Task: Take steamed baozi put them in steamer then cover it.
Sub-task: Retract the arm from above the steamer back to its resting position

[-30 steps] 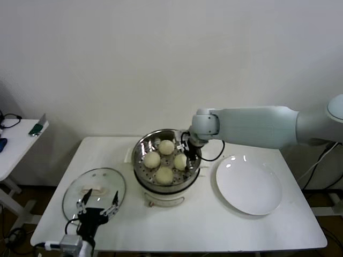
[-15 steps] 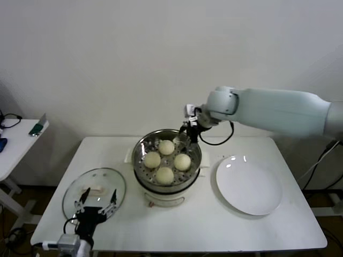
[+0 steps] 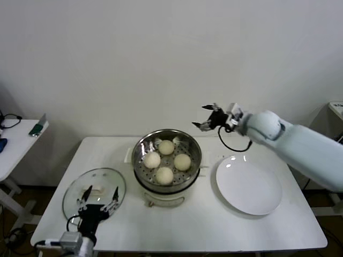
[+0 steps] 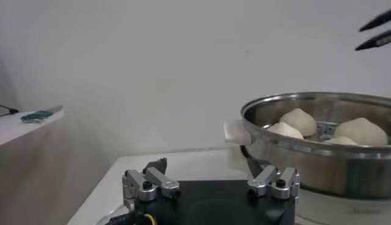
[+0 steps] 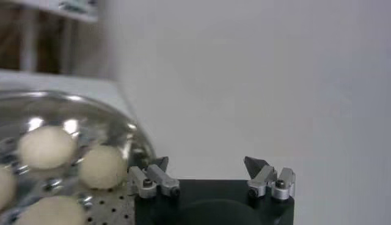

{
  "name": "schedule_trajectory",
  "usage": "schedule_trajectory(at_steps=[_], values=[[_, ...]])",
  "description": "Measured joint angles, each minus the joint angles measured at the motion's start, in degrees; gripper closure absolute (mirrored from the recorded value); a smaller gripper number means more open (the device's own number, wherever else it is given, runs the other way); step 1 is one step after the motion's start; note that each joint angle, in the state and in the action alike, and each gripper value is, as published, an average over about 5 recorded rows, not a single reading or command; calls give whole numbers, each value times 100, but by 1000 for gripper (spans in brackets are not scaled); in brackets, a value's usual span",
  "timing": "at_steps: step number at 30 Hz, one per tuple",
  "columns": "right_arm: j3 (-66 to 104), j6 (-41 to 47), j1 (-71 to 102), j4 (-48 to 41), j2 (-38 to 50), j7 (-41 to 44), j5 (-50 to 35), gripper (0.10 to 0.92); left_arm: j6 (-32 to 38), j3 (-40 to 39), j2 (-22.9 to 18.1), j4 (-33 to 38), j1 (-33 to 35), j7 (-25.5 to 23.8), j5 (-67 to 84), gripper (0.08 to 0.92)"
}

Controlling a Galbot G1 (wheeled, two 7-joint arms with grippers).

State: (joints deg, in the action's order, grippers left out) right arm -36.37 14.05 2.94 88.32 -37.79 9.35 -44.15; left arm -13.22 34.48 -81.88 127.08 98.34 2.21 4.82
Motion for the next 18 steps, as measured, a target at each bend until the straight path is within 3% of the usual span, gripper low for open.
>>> schedule_trajectory(at_steps=[7, 18], values=[[2674, -527, 2663, 371, -29, -357, 506, 203, 116, -15, 46, -113, -104, 52, -138, 177], [5869, -2129, 6447, 421, -1133, -298, 1315, 203, 330, 15, 197, -328, -195, 206, -583, 177]])
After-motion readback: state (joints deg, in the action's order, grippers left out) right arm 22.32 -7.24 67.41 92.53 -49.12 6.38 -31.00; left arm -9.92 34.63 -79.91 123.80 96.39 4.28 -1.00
